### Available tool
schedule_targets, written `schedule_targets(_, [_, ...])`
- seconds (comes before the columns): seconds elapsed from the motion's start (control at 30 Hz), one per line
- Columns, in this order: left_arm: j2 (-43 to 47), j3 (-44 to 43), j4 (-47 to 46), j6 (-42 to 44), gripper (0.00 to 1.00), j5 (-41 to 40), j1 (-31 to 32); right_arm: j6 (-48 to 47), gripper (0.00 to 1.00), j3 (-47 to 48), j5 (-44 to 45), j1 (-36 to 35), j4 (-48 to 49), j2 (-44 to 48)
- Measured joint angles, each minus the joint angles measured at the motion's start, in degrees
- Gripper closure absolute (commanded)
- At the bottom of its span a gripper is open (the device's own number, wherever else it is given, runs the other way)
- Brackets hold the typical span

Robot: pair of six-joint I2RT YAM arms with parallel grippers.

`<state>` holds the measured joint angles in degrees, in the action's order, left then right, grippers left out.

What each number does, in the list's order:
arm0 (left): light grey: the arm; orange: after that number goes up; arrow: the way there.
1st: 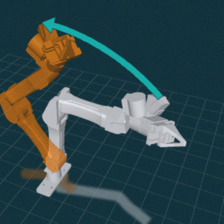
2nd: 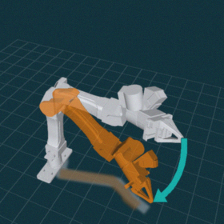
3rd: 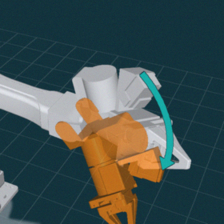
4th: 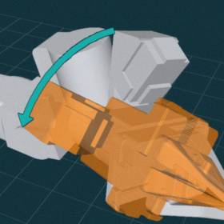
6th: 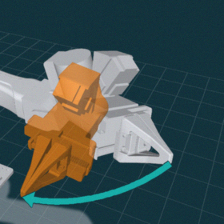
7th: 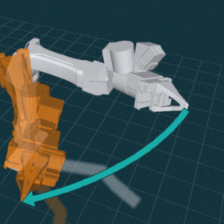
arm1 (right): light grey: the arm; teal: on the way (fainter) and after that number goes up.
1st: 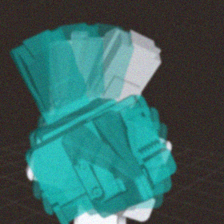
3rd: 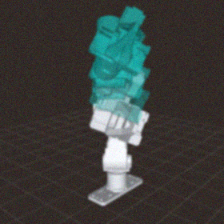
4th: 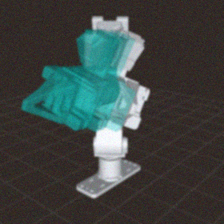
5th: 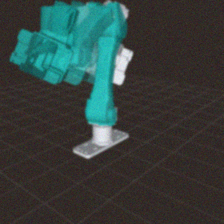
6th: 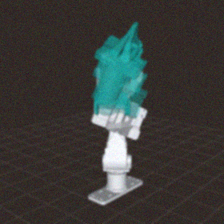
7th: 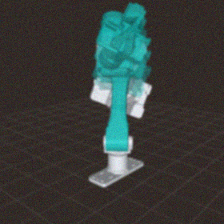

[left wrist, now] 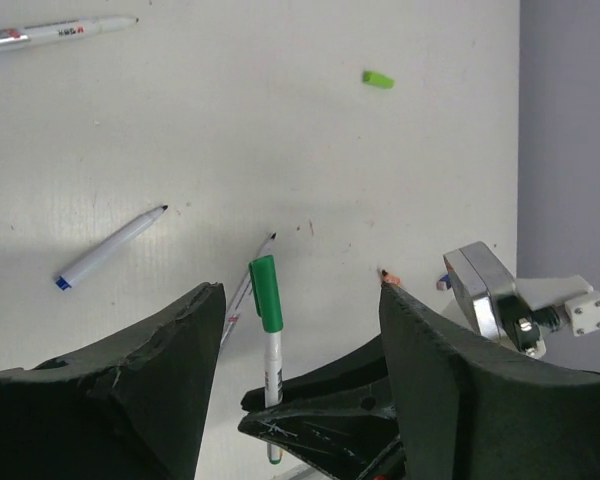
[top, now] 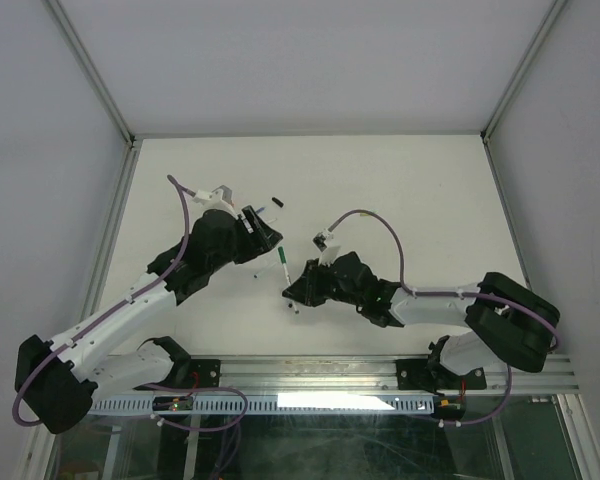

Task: Insert the pens into the pen caps
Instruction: Press the pen cap onto the pen.

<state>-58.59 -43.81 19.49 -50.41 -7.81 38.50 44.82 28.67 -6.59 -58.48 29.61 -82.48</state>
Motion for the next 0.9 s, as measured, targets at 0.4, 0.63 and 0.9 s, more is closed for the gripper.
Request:
schedule_targets(0.4, [1.7,-6.8,1.1,0.3,0.28,-2.2,0.0,-13.5,1.00,-0.2,1.9,0.0,0.0,15.2])
schedule_targets(0.63, [1.9,-8.5,-1.2,1.0,0.26,-0.2,0.0,-17.9,1.00,3.1,2.0,0.0,-3.8,16.9])
schedule_targets(0.9, [2.1,-8.5,-3.3,2.2,0.42,3.5,0.0,-19.6,1.00,3.8,1.2,0.0,-5.2,17.0])
